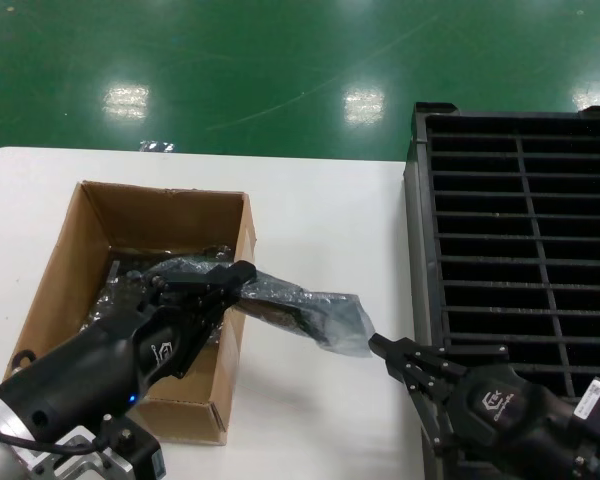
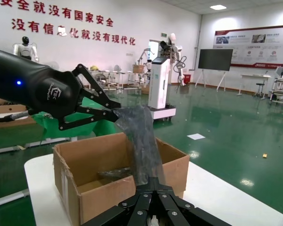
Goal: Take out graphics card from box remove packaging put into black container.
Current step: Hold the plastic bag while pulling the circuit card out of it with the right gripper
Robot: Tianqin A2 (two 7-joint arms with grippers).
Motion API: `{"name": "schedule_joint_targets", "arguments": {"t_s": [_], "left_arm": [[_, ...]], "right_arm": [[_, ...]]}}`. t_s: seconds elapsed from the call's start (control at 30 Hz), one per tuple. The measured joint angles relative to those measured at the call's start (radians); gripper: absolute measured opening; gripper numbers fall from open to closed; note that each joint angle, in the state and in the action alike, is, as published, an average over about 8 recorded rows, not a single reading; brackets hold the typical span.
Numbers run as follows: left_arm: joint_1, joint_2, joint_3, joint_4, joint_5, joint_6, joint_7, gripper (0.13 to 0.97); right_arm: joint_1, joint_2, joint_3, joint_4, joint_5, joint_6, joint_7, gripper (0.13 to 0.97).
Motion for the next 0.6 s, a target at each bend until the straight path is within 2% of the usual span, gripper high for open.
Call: {"name": "schedule_joint_targets", "arguments": {"t_s": [0.6], "left_arm": [[0.000,0.000,0.000,0.000,0.000,0.000,0.000,0.139]], "right_arm": [[0.000,-0.009,-0.011,-0.004,0.003,-0.003,-0.004,0.132]]}}
